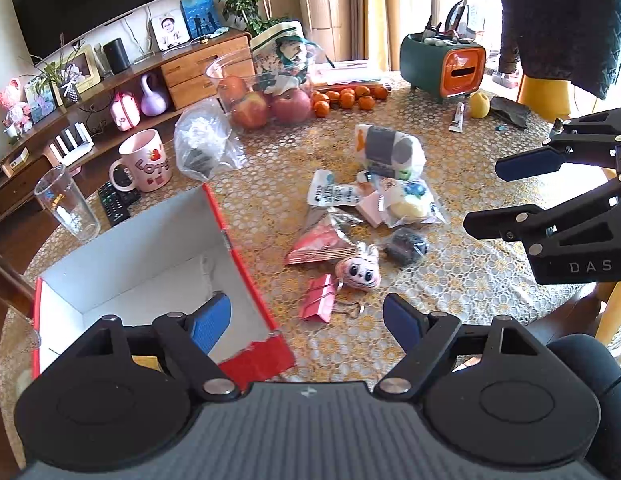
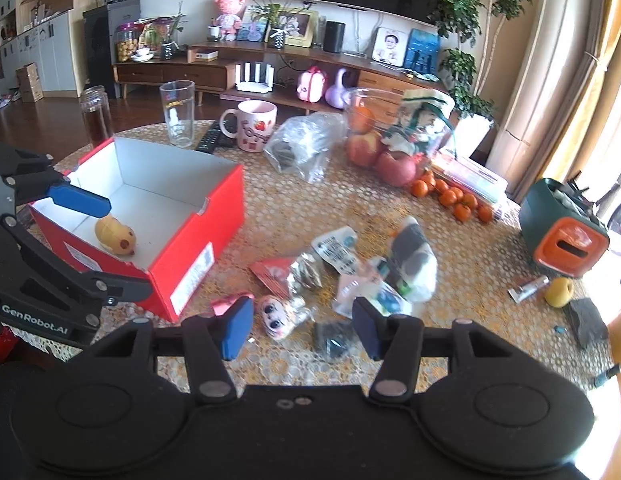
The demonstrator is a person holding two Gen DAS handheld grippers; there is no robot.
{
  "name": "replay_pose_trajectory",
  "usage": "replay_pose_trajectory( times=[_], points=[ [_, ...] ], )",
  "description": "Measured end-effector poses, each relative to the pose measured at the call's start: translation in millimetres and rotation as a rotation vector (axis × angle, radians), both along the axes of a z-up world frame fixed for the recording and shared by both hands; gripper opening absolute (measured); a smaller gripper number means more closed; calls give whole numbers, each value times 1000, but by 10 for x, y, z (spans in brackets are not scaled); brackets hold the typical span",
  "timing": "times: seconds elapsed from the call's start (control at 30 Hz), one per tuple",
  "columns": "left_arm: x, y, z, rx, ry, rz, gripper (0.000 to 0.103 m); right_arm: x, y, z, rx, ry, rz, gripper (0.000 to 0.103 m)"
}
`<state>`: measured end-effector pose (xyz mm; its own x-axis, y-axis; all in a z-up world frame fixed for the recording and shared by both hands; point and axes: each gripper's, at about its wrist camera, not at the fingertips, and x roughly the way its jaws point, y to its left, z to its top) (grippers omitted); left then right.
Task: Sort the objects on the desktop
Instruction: 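Withdraw the left gripper from the box back over the table, then grasp the bag of dark items with the right gripper while the left gripper grasps the bunny plush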
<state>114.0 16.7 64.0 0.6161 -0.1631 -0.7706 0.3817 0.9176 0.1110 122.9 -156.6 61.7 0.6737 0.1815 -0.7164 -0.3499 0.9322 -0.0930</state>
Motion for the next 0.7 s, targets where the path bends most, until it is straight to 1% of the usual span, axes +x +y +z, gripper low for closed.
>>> replay_pose_trajectory(
  times=[0.3,0.33,0.4,0.53,0.6,0.63,0.7],
  points=[
    [-54,-305,-244,-35,-4,-3,86,8,-448,-264,16,19,-75,60],
    [-57,-334,-273,-38,-7,-5,87,16,-479,-296,20,24,-81,61],
    [-56,-382,-328,-51,-8,-12,99,36,-545,-364,28,29,-90,64],
    [-29,-466,-436,-76,-5,-28,100,73,-609,-486,31,37,-94,65],
    [-6,-492,-488,-87,-15,-32,102,97,-625,-536,34,40,-92,68],
    [1,-501,-518,-95,-22,-34,103,108,-631,-559,36,39,-92,71],
    [28,-524,-584,-104,-28,-38,103,143,-633,-605,39,44,-90,74]
  ],
)
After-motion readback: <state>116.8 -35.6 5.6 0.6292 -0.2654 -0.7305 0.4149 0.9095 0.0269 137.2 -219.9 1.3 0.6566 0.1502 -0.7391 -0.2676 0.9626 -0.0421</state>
